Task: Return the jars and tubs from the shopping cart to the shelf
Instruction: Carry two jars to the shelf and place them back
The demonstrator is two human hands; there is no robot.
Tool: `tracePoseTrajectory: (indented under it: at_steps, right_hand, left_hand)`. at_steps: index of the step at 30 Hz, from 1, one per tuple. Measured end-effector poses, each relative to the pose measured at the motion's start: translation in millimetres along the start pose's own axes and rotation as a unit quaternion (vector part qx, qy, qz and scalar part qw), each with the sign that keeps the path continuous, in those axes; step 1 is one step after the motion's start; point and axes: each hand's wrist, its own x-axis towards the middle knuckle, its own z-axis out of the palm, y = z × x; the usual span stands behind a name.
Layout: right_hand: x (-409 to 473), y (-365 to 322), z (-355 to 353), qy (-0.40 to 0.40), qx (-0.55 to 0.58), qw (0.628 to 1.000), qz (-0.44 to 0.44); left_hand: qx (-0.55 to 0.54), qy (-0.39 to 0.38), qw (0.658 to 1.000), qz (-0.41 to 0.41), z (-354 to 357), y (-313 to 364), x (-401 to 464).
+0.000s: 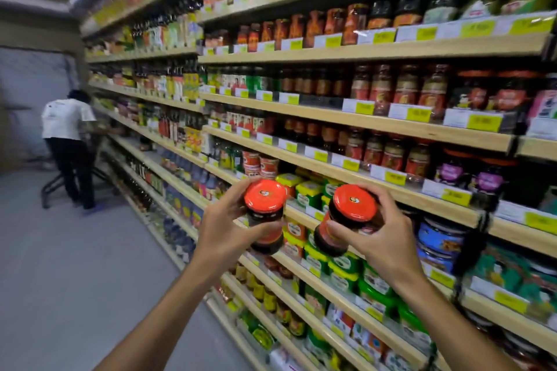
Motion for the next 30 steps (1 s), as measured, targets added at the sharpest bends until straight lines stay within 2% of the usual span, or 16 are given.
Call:
tracePoseTrajectory:
  at_steps: [6, 15, 22, 30]
  right_hand:
    - [70, 31, 74, -0.012, 0.018, 1.0, -0.009]
    - [171, 65, 156, 0.016, 0.045, 0.999, -0.003]
    - [216, 72, 208, 0.023, 0.012, 1.0, -0.005]
    - [244, 64, 276, 0.072, -0.049, 0.996, 0.014]
  left_hand:
    - [0.027, 0.016, 0.999, -0.001, -31, -59, 63]
    - [0.048, 0.007, 0.999, 0.014, -57, -135, 167]
    - [0.007, -0.002, 0.999, 0.035, -80, -196, 225]
    - [-0.055, -0.067, 0.994, 0.059, -114, -269, 296]
